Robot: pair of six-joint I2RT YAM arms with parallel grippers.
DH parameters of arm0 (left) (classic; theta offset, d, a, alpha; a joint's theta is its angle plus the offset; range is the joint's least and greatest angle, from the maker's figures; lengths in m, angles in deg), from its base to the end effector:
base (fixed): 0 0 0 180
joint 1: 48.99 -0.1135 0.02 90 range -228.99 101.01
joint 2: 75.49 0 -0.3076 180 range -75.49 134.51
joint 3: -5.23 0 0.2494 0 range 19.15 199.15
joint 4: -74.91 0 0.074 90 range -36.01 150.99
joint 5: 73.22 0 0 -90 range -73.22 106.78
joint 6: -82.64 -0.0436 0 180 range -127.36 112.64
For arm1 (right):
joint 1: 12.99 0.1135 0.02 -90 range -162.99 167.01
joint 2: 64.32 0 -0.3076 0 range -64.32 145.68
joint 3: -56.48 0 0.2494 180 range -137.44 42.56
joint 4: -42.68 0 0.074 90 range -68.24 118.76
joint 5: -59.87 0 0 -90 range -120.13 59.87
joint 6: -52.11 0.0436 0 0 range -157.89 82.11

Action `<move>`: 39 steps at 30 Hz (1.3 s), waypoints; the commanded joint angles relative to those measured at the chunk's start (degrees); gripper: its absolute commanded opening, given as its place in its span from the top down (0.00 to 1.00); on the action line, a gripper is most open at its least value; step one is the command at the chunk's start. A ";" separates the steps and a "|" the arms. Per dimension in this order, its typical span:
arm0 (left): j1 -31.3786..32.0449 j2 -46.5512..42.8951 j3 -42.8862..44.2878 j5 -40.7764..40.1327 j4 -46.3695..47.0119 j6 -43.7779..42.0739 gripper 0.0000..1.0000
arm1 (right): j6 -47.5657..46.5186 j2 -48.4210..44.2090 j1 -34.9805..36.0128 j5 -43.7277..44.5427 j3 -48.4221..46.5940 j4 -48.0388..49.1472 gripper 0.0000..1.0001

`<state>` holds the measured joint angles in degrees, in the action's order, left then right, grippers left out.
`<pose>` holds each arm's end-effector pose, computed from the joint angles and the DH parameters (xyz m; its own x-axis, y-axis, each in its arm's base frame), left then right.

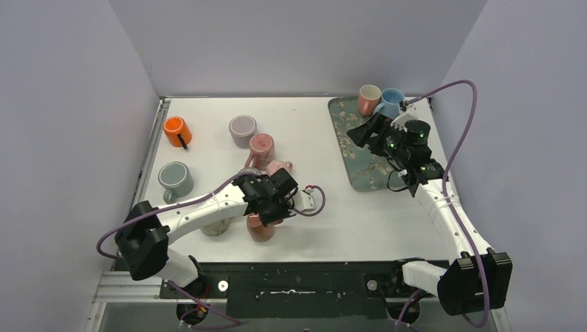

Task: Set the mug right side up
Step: Turn over the cup at the center of the board.

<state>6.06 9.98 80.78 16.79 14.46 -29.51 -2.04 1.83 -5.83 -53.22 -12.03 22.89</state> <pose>0.1609 -0.2302 0.2664 -0.1907 0.9310 -0.3112 0.9626 0.2395 0.1265 0.2496 0.0486 0.3709 -0.5255 0.4770 -0.7045 -0.2198 0.7239 0.6540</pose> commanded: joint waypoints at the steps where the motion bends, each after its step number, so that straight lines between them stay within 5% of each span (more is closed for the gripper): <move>1: 0.24 -5.97 0.73 -1.89 4.89 -1.29 1.00 | 5.41 1.29 -0.30 -9.11 -0.97 -2.38 0.21; 10: 0.89 -11.75 0.51 -5.71 14.52 -3.64 1.00 | 13.36 7.99 0.50 -28.93 1.95 -4.49 0.30; 16: 2.31 -14.69 -0.42 -8.83 22.30 -7.64 1.00 | 17.24 7.00 4.12 -33.53 5.49 -3.91 0.33; 23: 4.82 -19.69 -4.70 -10.16 33.66 -14.21 1.00 | 28.28 6.47 13.25 -36.44 9.41 6.97 0.35; 35: 10.15 -24.88 -11.54 -13.13 43.48 -25.05 1.00 | 56.60 5.95 17.92 -37.29 18.76 39.64 0.39; 39: 11.61 -25.49 -12.84 -14.88 45.68 -26.49 1.00 | 57.46 6.87 20.08 -36.79 18.38 39.96 0.39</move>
<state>16.35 -13.28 67.57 4.40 47.88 -51.43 48.37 9.75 11.09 -87.80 7.10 52.71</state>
